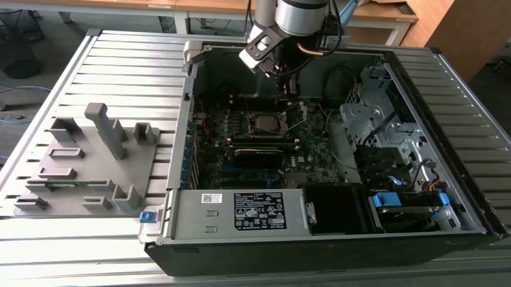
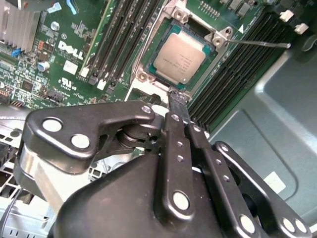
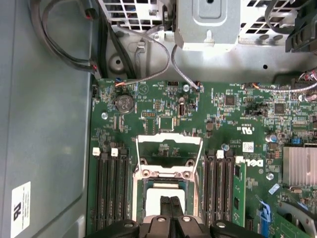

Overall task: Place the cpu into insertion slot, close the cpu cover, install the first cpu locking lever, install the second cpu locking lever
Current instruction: 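Close the cpu cover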

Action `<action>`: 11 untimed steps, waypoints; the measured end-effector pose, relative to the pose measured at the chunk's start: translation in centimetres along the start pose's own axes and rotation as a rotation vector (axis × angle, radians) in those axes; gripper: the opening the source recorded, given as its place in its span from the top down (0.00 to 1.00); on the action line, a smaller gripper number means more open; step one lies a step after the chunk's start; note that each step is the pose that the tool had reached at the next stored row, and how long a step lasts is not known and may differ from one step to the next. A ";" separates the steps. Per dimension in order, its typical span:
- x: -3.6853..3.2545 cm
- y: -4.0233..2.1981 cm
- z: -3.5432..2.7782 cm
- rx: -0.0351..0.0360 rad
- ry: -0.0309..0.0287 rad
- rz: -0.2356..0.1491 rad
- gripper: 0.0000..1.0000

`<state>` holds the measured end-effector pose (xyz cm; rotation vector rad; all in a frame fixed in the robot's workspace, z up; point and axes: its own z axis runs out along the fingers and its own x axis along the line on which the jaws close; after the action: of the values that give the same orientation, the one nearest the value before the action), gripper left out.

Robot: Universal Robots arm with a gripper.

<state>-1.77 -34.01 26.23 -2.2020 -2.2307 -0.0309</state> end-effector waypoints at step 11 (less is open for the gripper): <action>0.00 1.46 0.02 0.0000 -0.0001 0.000 0.89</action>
<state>-0.31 -33.99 26.23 -2.2022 -2.2307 -0.0309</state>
